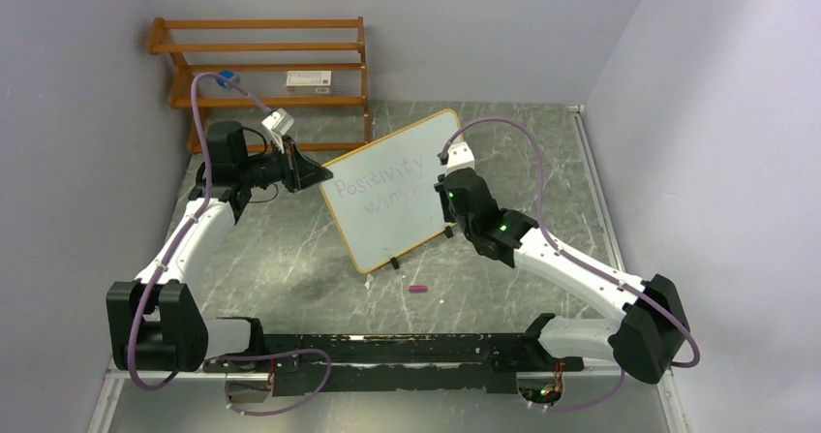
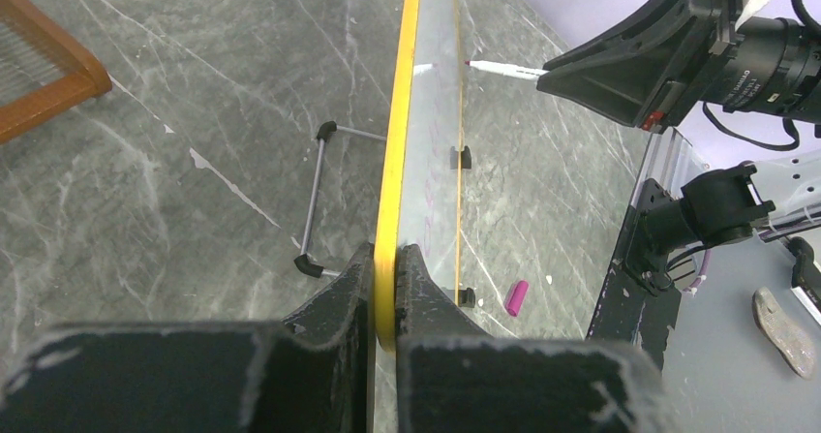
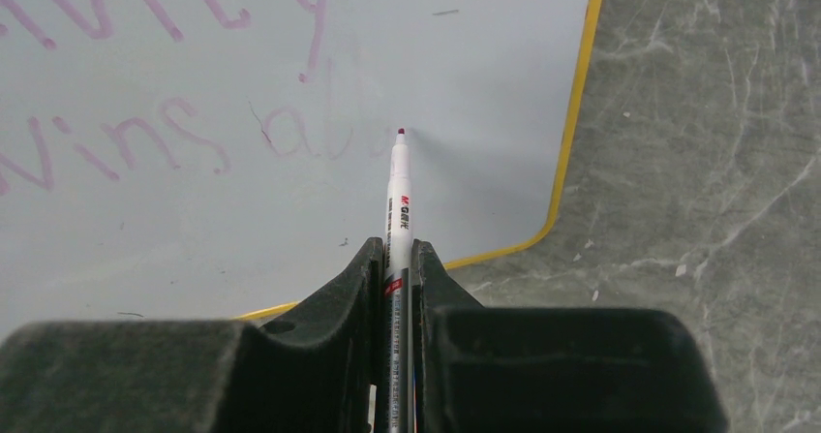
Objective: Write a sentence on the whiteboard
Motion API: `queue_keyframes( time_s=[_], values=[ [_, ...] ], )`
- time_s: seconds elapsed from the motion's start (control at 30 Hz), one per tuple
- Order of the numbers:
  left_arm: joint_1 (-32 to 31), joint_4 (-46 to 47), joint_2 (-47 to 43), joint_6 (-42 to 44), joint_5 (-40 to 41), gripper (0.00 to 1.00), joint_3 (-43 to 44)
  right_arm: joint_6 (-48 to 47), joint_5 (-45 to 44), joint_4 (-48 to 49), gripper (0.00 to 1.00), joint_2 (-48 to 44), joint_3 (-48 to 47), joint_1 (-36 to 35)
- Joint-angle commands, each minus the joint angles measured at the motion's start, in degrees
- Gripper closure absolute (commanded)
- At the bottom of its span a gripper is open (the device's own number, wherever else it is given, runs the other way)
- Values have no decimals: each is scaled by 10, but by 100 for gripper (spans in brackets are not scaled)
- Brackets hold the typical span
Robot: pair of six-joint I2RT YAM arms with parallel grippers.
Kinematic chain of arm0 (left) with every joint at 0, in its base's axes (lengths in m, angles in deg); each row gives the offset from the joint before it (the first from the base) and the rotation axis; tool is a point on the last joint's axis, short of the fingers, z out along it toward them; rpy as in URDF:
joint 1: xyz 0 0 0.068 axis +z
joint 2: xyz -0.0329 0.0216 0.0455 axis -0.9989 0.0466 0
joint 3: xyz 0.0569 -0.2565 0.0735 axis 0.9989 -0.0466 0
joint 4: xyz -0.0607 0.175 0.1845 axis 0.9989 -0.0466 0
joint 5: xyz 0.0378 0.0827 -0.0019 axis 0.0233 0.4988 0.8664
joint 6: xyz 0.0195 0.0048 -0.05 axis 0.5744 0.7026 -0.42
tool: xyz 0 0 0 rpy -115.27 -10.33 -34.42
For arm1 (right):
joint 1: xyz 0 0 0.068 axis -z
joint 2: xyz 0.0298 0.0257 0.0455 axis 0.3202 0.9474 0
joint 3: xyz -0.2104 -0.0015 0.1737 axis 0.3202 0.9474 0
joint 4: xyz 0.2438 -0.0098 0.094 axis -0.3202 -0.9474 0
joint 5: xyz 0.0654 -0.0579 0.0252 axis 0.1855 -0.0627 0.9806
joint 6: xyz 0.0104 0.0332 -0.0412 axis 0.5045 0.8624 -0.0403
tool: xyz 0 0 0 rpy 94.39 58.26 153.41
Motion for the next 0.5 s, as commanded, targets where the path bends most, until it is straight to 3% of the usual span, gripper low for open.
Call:
queue_keyframes(
  time_s=[0.0,0.47],
  values=[
    [-8,-22,9,55,33,95,3,4,-9,5,100,-10,18,10],
    [-8,-21,8,55,25,95,3,0,23,64,100,27,20,22]
  ],
)
